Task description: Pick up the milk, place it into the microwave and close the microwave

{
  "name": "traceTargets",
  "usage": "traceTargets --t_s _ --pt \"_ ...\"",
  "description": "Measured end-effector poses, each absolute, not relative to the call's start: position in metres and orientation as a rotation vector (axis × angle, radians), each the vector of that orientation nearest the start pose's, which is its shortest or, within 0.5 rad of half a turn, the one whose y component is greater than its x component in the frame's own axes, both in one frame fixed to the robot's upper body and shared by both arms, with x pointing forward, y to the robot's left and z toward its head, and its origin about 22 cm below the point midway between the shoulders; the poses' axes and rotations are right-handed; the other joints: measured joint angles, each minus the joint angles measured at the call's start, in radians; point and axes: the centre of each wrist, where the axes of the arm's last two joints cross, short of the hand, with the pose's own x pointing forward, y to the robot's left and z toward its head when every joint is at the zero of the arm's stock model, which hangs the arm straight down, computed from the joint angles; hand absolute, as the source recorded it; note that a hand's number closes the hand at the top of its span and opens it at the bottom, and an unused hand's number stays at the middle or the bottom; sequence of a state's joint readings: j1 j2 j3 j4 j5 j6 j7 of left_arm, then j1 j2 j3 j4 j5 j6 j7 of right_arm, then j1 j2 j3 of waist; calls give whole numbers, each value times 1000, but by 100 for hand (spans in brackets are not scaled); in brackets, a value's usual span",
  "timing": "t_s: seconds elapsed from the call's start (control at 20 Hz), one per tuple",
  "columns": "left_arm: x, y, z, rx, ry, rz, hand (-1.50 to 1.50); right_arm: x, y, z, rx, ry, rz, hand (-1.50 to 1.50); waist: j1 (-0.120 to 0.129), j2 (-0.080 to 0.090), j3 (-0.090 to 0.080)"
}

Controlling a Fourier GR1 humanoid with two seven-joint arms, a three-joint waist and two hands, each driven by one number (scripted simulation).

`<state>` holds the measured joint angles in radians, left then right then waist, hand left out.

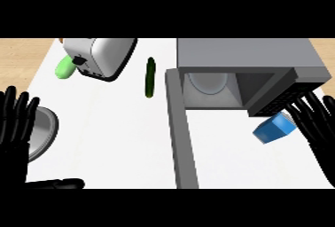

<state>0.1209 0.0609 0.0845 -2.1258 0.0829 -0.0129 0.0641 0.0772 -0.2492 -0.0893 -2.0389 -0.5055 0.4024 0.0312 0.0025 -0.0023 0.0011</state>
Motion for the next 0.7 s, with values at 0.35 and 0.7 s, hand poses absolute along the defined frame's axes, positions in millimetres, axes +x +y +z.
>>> traceTargets --t_s 0.35,0.7 --pt "156 270 101 71 -1932 65 -150 182 -296 107 492 -1942 240 -150 -1 0 -1" --pt "136 267 92 67 -1923 67 -150 179 -305 97 314 -1977 204 -150 1 1 -1"
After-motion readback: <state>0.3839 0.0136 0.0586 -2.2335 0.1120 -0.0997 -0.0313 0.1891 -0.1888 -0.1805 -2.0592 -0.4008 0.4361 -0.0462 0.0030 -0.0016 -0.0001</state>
